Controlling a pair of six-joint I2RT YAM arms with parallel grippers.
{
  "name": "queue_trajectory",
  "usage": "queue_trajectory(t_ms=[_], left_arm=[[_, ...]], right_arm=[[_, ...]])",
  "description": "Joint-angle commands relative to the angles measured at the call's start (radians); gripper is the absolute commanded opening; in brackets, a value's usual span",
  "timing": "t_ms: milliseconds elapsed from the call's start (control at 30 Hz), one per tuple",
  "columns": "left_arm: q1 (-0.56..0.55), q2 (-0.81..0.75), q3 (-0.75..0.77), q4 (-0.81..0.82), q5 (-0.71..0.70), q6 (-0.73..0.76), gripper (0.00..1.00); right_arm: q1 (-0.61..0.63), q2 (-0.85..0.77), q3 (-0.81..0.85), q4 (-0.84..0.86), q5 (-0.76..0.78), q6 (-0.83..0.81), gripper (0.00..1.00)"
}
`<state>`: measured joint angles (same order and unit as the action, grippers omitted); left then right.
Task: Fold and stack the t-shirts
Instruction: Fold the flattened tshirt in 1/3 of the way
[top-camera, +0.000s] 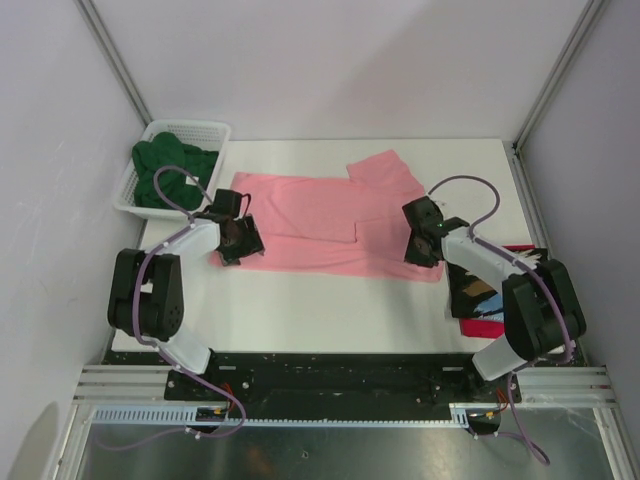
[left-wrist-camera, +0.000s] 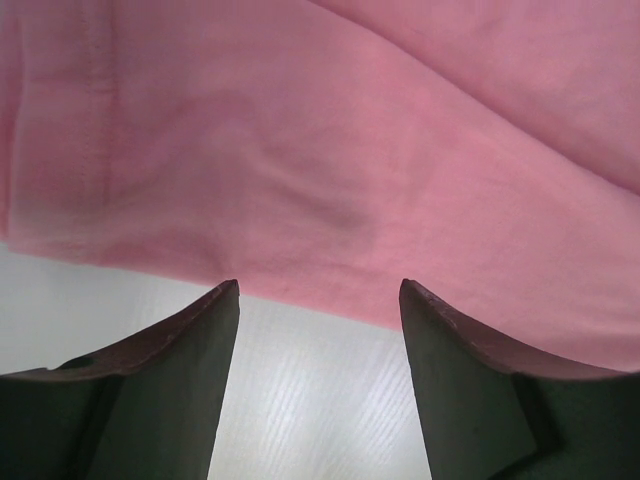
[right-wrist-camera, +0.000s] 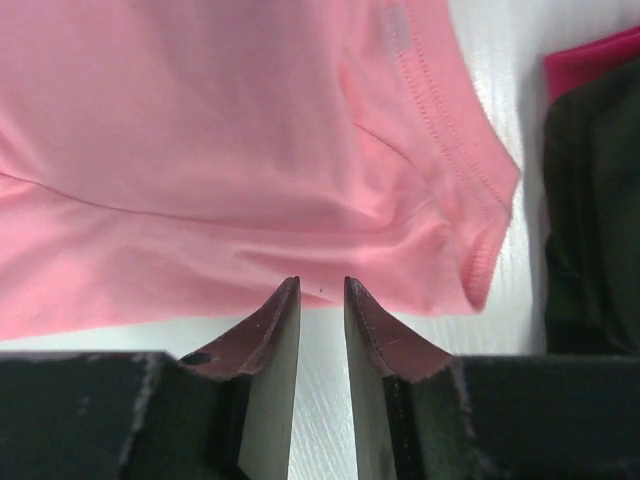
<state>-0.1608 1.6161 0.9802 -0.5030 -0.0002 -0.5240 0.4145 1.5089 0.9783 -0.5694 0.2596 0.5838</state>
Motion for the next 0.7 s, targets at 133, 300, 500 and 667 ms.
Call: queue_trajectory(t_ms=[133, 300, 500, 667], left_arm=[[0.061, 0.013, 0.052, 0.010, -0.111, -0.033, 0.70], [0.115, -0.030, 0.007, 0.010, -0.136, -0.042, 0.70], [0.201, -0.135, -0.060, 0.010, -0.194, -0.082, 0.65], [0.260, -0.140, -0.077, 0.009, -0.191, -0.098, 0.59]], right_arm=[[-0.083, 0.114, -0.022, 0.090, -0.039, -0.012, 0.28], [-0.108, 0.142, -0.042, 0.105, -0.047, -0.023, 0.37], [-0.117, 0.123, -0.050, 0.121, -0.076, -0.031, 0.45], [-0.120, 0.079, -0.050, 0.118, -0.095, -0.034, 0.47]])
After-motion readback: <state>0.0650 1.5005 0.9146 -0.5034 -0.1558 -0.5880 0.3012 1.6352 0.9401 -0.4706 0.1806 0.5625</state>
